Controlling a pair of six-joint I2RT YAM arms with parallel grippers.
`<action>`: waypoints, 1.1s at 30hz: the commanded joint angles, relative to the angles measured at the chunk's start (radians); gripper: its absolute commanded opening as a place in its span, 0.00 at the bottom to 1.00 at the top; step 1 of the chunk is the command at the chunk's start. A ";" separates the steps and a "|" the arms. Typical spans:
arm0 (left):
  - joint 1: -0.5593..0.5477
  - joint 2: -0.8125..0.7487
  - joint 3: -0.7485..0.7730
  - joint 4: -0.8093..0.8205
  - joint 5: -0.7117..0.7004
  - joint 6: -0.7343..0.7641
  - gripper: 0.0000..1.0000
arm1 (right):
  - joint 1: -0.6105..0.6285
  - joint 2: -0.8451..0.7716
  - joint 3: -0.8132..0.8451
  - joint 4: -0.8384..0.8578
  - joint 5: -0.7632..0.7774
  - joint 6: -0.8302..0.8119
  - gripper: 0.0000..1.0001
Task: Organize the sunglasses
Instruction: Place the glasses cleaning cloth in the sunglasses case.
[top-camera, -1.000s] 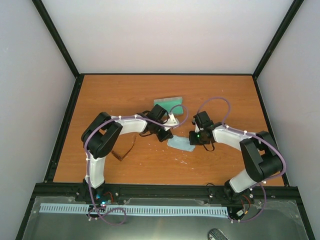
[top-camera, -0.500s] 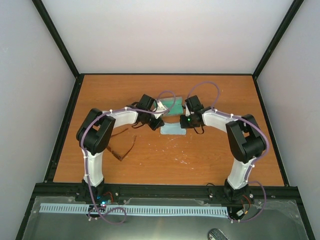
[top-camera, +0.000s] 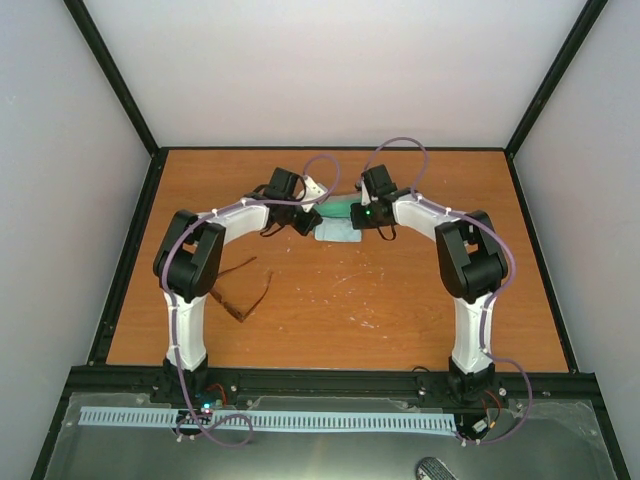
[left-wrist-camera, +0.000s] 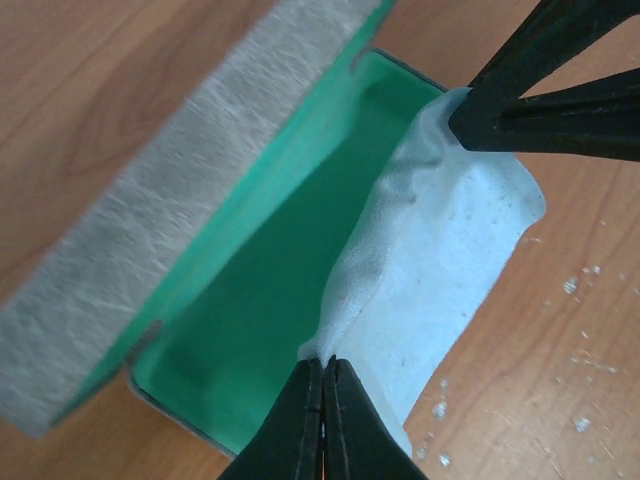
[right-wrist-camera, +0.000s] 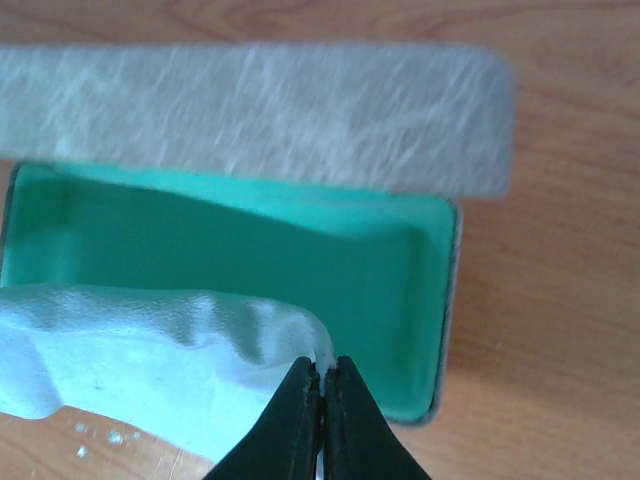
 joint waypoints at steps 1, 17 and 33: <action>0.008 0.047 0.081 0.002 -0.012 -0.015 0.01 | -0.016 0.048 0.076 -0.034 0.008 -0.029 0.03; 0.043 0.117 0.186 -0.026 -0.026 -0.012 0.01 | -0.042 0.154 0.231 -0.075 -0.026 -0.059 0.03; 0.048 0.123 0.164 -0.035 -0.032 -0.008 0.09 | -0.043 0.180 0.267 -0.102 -0.035 -0.052 0.12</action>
